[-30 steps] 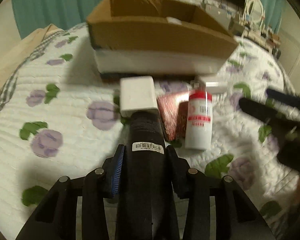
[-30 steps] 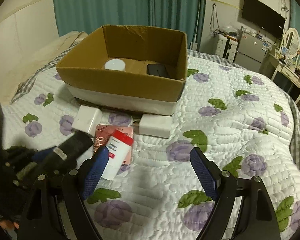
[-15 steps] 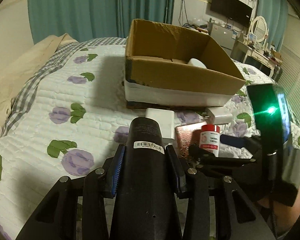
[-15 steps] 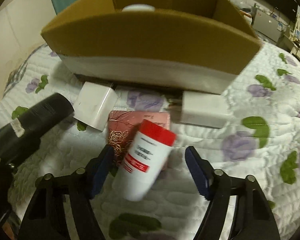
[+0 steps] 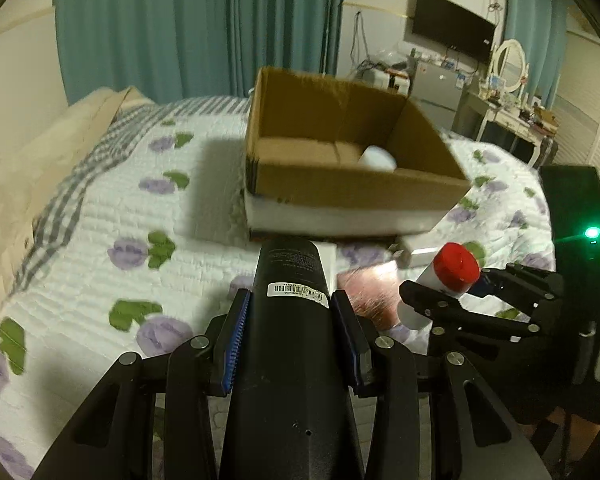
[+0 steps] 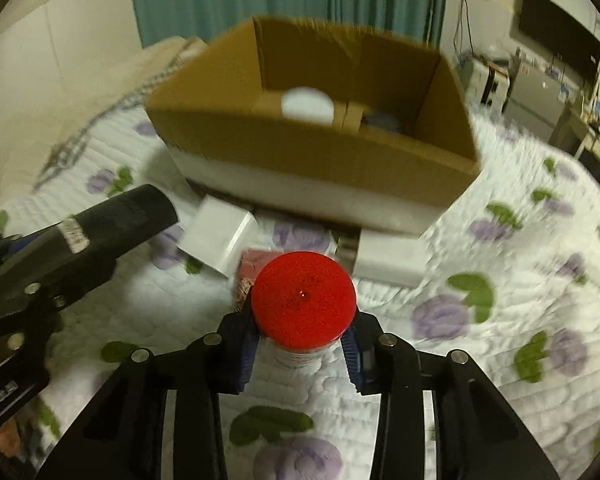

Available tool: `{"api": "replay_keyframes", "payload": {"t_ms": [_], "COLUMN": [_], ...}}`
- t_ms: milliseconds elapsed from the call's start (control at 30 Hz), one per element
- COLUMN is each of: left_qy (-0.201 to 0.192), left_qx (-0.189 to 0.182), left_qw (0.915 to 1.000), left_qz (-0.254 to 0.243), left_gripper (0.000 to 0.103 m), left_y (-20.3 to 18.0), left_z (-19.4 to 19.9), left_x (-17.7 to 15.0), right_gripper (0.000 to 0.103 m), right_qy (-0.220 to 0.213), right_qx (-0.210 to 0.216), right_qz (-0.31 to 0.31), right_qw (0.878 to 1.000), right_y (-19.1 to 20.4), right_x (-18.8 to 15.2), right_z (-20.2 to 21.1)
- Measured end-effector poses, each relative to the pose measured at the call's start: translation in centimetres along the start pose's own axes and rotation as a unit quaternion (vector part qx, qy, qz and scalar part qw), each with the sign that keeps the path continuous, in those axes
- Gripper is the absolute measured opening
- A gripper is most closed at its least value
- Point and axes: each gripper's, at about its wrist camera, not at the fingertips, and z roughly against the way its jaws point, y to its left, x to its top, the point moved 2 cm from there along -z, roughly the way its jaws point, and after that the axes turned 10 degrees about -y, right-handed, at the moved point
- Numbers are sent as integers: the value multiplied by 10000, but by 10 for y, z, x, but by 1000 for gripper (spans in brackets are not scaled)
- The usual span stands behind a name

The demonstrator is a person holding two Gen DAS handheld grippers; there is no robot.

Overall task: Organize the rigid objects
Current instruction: 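Grasp the red-capped white bottle with the right gripper while the left holds the cylinder, then lower the cylinder and bottle into the cardboard box and release them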

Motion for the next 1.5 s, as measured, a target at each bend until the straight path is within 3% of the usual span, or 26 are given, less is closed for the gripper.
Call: {"api": "replay_keyframes", "payload": {"t_ms": [300, 533, 700, 1100, 1233, 1333, 1500], "left_qy": [-692, -941, -974, -660, -600, -602, -653], "left_qx": [-61, -94, 45, 242, 271, 356, 361], "left_qw": [9971, 9952, 9950, 9973, 9975, 9972, 9970], "left_qz": [-313, -246, -219, -227, -267, -279, -230], "left_gripper": [41, 41, 41, 41, 44, 57, 60], "left_y": [-22, -29, -31, -24, -25, -25, -20], "left_z": [22, -12, -50, -136, -146, -143, -126], "left_x": [70, 120, 140, 136, 130, 127, 131], "right_gripper": [36, 36, 36, 36, 36, 36, 36], "right_qy": [-731, -1065, -1113, -807, -747, -731, -706], "right_qx": [-116, -225, -223, -92, -85, -100, -110], "right_qz": [253, 318, 299, 68, 41, 35, 79], "right_qw": [9969, 9936, 9931, 9967, 9972, 9973, 9974], "right_y": [-13, -35, -51, -73, -78, -79, -76], "right_x": [69, 128, 149, 142, 138, 139, 141], "right_z": [54, 47, 24, -41, -49, -50, -49]}}
